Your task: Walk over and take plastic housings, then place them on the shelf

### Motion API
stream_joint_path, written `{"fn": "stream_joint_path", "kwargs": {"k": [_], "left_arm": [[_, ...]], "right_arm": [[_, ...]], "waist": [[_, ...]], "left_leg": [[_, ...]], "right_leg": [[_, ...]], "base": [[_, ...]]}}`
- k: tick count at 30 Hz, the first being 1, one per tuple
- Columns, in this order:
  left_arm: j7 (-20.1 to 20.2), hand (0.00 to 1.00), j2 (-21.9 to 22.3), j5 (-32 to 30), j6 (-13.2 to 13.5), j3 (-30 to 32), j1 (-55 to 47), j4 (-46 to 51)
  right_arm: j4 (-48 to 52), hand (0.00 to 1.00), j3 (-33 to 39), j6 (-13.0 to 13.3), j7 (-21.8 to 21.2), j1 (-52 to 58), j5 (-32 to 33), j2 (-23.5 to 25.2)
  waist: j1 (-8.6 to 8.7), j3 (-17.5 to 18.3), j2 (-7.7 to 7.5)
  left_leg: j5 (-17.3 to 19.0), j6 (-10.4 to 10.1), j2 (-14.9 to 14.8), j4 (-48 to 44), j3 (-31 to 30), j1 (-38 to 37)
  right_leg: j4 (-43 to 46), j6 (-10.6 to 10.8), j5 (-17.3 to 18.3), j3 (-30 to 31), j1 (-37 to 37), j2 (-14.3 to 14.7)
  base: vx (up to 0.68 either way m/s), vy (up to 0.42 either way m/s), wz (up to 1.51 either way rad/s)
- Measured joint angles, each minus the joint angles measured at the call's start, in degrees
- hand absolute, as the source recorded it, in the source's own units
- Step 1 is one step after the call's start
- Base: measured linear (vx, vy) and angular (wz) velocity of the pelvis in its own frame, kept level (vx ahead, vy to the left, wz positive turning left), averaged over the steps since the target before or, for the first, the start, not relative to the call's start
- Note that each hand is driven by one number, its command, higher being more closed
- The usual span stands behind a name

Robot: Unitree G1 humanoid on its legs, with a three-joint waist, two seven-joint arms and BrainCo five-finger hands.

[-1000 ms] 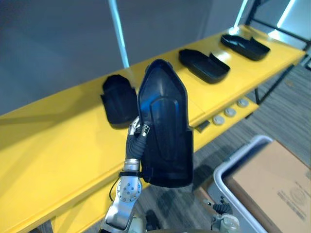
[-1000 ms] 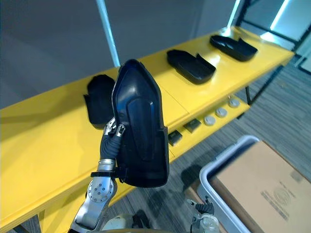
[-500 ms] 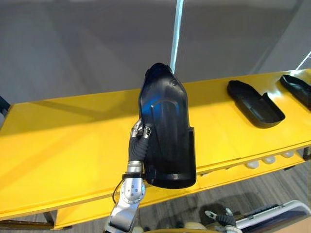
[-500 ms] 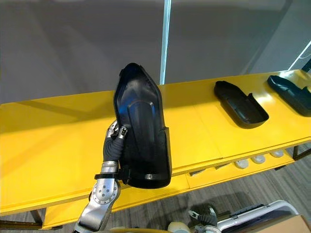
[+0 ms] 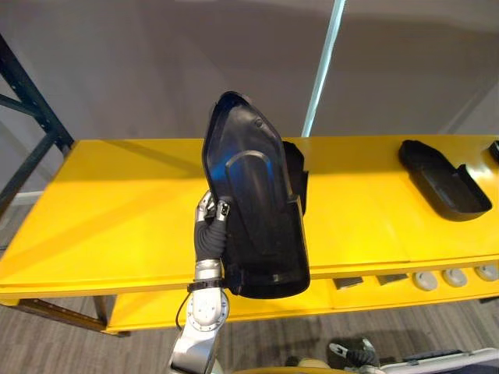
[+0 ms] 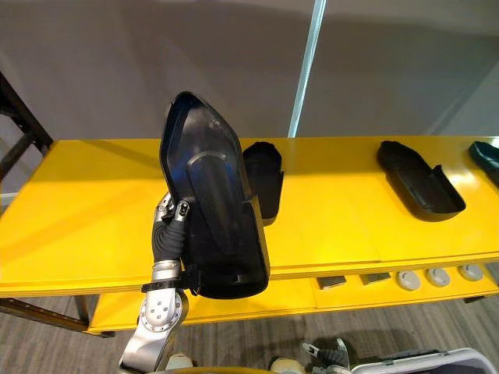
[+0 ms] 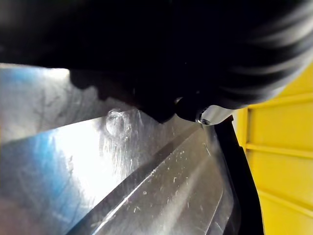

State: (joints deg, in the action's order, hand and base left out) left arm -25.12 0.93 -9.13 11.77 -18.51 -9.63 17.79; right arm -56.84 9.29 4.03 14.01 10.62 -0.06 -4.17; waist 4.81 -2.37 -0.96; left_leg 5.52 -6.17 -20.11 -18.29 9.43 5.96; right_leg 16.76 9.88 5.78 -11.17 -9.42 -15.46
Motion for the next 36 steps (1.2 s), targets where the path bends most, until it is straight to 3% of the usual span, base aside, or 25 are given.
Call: {"fn": "stream_joint_path", "kwargs": {"k": [1, 2, 3, 5, 6, 7, 8, 9, 10, 11, 12, 13, 14, 16, 20, 27, 33, 36], "left_arm": [[-0.37, 1.0, 0.34, 0.09, 0.09, -0.04, 0.63, -0.45], [-0.55, 1.0, -1.72, 0.12, 0.18, -0.25, 2.24, -1.72], [-1.12, 1.0, -3.79, 0.73, 0.16, -0.27, 2.89, -2.82], [-1.35, 1.0, -5.09, 1.24, 0.19, 0.0, 2.9, -2.88], [-1.37, 1.0, -5.85, 1.25, 0.2, 0.45, 2.87, -2.91], [-1.4, 1.0, -6.01, 1.25, 0.27, 1.05, 2.63, -2.87], [-1.41, 1.0, -6.03, 1.24, 0.59, 1.64, 2.47, -3.22], [-1.16, 1.0, -5.99, 1.19, 0.68, 1.68, 2.42, -4.67], [-1.0, 1.0, -5.8, 1.18, 0.67, 1.15, 2.13, -5.11], [-0.94, 1.0, -5.34, 1.18, 0.76, 0.28, 1.91, -5.1], [-0.61, 1.0, -5.1, 1.15, 0.77, -0.06, 1.95, -5.09], [0.17, 1.0, -4.18, 1.12, 0.73, -0.77, 2.0, -5.09], [0.52, 1.0, -3.27, 0.91, 0.65, -1.83, 2.01, -5.09], [1.75, 1.0, -2.03, -0.48, 0.2, -2.92, 1.97, -5.06], [2.61, 1.0, -2.03, -0.89, -0.05, -3.08, 1.96, -3.71], [4.01, 1.0, -1.56, -2.74, -0.95, 0.81, 2.05, -2.7], [3.65, 1.0, -2.03, -2.95, -4.22, 9.0, 9.15, -8.98], [3.08, 1.0, -4.66, -3.13, -5.91, 13.02, 14.23, -15.76]], "right_arm": [[-0.5, 0.0, 0.7, -0.16, 0.02, -0.09, -0.05, -0.82], [-1.44, 0.0, 1.64, -0.27, 0.07, -0.37, -0.02, 0.96], [-1.62, 0.0, 2.16, -0.1, 0.84, -0.05, -0.02, 2.53], [-2.18, 0.0, 1.74, -0.11, 0.78, -0.46, -0.31, 2.68], [-2.57, 0.0, 1.15, -0.15, 0.72, -1.3, -0.57, 2.51], [-2.62, 0.0, 0.16, -0.23, 0.64, -2.8, -0.63, 1.44], [-2.53, 0.0, -0.58, -0.27, 0.55, -3.58, -0.66, 1.04], [-2.45, 0.0, -0.98, -0.14, 0.04, -4.12, -0.65, 0.98], [-2.49, 0.0, -0.94, -0.14, -0.4, -3.84, -0.66, 1.03], [-2.38, 0.0, -0.93, -0.12, -0.64, -3.42, -0.62, 0.97], [-2.26, 0.0, -0.94, -0.12, -0.72, -3.32, -0.59, 1.04], [-1.91, 0.0, -0.88, -0.13, -0.85, -2.77, -0.53, 1.24], [-1.17, 0.0, -0.83, -0.14, -0.92, -1.9, -0.5, 1.33], [-0.01, 0.0, -0.28, -0.06, -1.49, -1.23, -0.26, 1.11], [2.46, 0.0, -0.31, -0.12, -1.71, 0.25, -0.5, 1.67], [4.96, 0.0, -0.2, 0.05, -1.71, 0.42, -0.56, 3.19], [5.33, 0.0, -0.17, -0.11, -2.04, 1.2, -1.18, 3.54], [5.22, 0.0, -0.14, -0.19, -3.05, 1.14, -2.21, 3.55]], "waist": [[0.76, 0.63, 1.19], [0.96, 0.24, -1.65], [0.77, 0.33, -2.63], [0.44, 0.75, -3.62], [-0.19, 0.8, -3.63], [-1.29, 0.81, -2.98], [-1.04, 0.5, -2.67], [0.05, 0.23, -2.37], [0.31, 0.13, -2.25], [0.2, -0.03, -1.8], [0.24, -0.12, -1.71], [0.76, -0.35, -1.69], [0.68, -0.67, -1.94], [0.76, -1.95, -0.71], [-0.57, -1.58, -1.32], [-1.07, -0.72, -2.27], [-0.91, 0.83, -2.36], [-0.21, 1.09, -2.31]], "left_leg": [[3.45, -5.99, 0.92, 1.19, -1.22, -0.2], [5.62, -6.34, 3.86, -0.08, -1.52, 0.39], [6.82, -4.87, 5.84, -3.53, -1.61, 2.73], [9.4, -3.22, 6.21, -8.09, -1.1, 5.19], [10.68, -1.6, 6.11, -9.66, 0.97, 5.86], [11.04, 0.01, 6.07, -7.65, 5.46, 4.91], [10.74, 0.85, 6.36, -7.02, 6.92, 4.36], [9.95, 2.32, 7.63, -5.06, 7.91, 2.54], [9.55, 3.0, 8.74, -3.7, 8.61, 0.73], [9.34, 3.53, 9.62, -2.94, 9.54, 0.05], [9.13, 3.9, 10.18, -2.62, 9.5, 0.03], [8.72, 4.47, 11.35, -2.0, 9.37, 0.14], [8.61, 4.63, 12.45, -1.83, 9.02, 0.11], [7.92, 4.81, 13.0, -0.71, 7.69, -0.84], [5.25, 4.25, 13.15, 3.46, 7.92, -2.75], [2.14, 3.59, 12.93, 10.02, 10.76, -6.3], [1.71, 3.87, 13.32, 12.19, 14.14, -7.88], [-1.05, 3.97, 14.27, 16.52, 14.74, -9.86]], "right_leg": [[-1.37, 1.91, -1.53, -0.66, 0.35, -0.89], [-4.82, 3.04, -4.74, -1.18, 2.31, -4.03], [-8.67, 1.11, -9.39, -1.56, 3.38, -5.1], [-10.62, -0.22, -15.4, -0.95, 2.81, -5.39], [-11.33, -6.27, -20.37, -1.01, 1.02, -5.21], [-11.77, -13.62, -24.8, -2.22, -1.67, -4.63], [-7.01, -12.5, -21.79, -2.14, -3.32, -4.48], [3.92, -6.96, -10.96, -0.91, -4.29, -2.45], [8.29, -6.17, -3.98, 0.48, -3.75, 0.56], [10.54, -5.29, 2.1, 3.44, -3.25, 5.33], [10.83, -4.52, 4.42, 4.87, -2.65, 7.64], [9.72, -5.56, 8.03, 7.36, -1.32, 11.02], [6.48, -8.93, 9.47, 9.05, 0.55, 13.14], [4.1, -9.4, 7.96, 8.05, 3.02, 13.23], [1.17, -9.68, 6.42, 6.85, 4.8, 13.11], [-7.67, -9.6, 1.38, 8.42, 8.7, 14.66], [-11.47, -8.79, -1.75, 11.67, 9.33, 14.81], [-13.67, -8.8, -3.41, 12.02, 10.1, 14.77]], "base": [[-0.01, 0.737, 0.38], [-0.02, 0.719, 0.4], [-0.02, 0.566, 0.28], [-0.09, 0.507, -0.17], [-0.17, 0.591, -0.99], [-0.18, 0.455, -1.12], [-0.2, 0.411, -0.94], [-0.12, 0.306, -0.43], [-0.12, 0.316, -0.43], [-0.06, 0.205, -0.35], [-0.11, 0.156, -0.14], [-0.1, 0.101, 0.11], [-0.09, 0.075, 0.23], [-0.06, 0.051, 0.31], [0.0, -0.018, 0.13], [0.04, -0.004, -0.15], [-0.01, 0.054, -0.3], [-0.07, 0.011, -0.14]]}}
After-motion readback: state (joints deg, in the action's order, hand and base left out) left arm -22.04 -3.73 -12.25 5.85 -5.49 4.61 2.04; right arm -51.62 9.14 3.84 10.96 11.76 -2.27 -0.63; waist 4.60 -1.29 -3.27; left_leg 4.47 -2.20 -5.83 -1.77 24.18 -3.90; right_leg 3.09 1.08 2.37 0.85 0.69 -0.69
